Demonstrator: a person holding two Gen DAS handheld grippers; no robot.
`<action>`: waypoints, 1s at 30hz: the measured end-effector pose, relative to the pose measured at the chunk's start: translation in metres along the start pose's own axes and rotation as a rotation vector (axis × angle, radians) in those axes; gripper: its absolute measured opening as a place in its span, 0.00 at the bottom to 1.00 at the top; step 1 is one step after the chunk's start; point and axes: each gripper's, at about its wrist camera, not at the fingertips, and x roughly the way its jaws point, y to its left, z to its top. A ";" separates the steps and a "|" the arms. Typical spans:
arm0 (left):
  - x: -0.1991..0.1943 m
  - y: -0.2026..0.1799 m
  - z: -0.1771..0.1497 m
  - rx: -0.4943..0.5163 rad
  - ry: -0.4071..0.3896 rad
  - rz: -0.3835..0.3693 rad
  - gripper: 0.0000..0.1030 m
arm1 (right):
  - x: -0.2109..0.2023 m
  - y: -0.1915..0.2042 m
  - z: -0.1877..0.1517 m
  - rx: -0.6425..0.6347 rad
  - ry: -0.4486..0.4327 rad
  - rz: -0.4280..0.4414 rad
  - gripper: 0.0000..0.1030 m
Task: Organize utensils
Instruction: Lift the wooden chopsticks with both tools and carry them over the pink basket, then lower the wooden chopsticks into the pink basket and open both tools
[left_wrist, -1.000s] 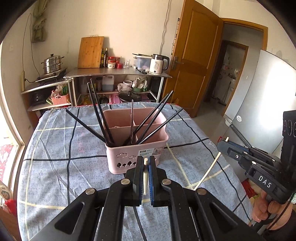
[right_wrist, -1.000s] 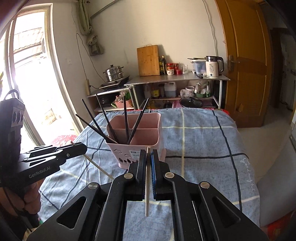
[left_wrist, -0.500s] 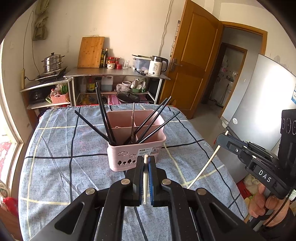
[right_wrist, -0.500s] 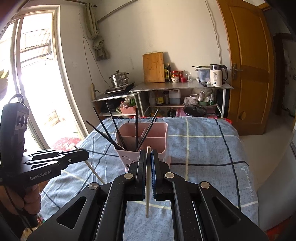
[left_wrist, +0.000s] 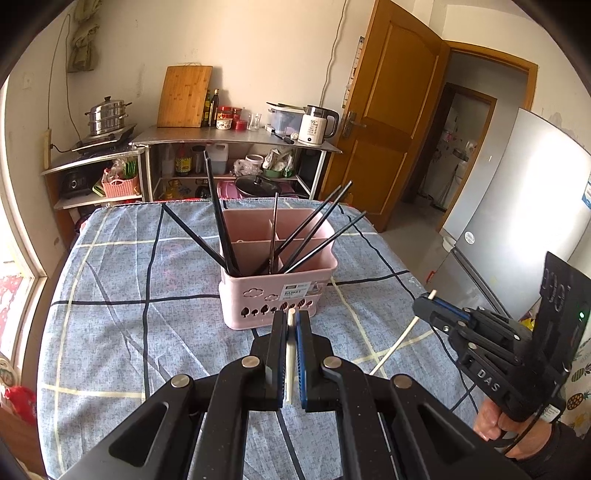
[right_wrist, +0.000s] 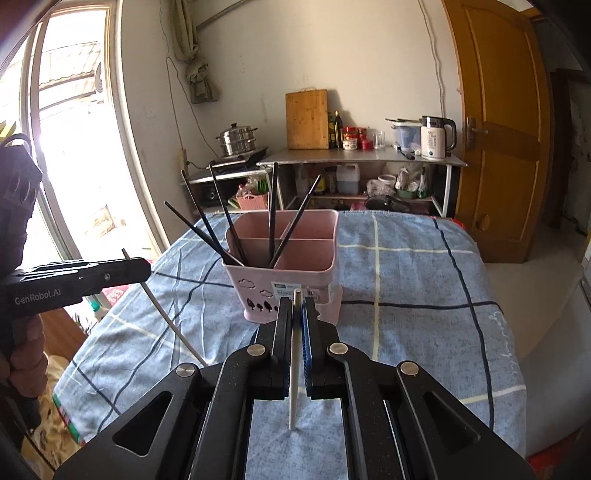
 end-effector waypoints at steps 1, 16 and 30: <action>0.000 0.000 -0.001 0.000 0.002 -0.001 0.04 | -0.004 0.000 -0.001 0.002 -0.001 -0.001 0.05; -0.006 -0.008 -0.010 -0.004 0.024 -0.016 0.04 | -0.044 0.000 -0.001 0.011 0.000 0.014 0.05; -0.037 0.004 0.060 -0.005 -0.111 0.015 0.04 | -0.043 0.024 0.075 0.009 -0.200 0.056 0.05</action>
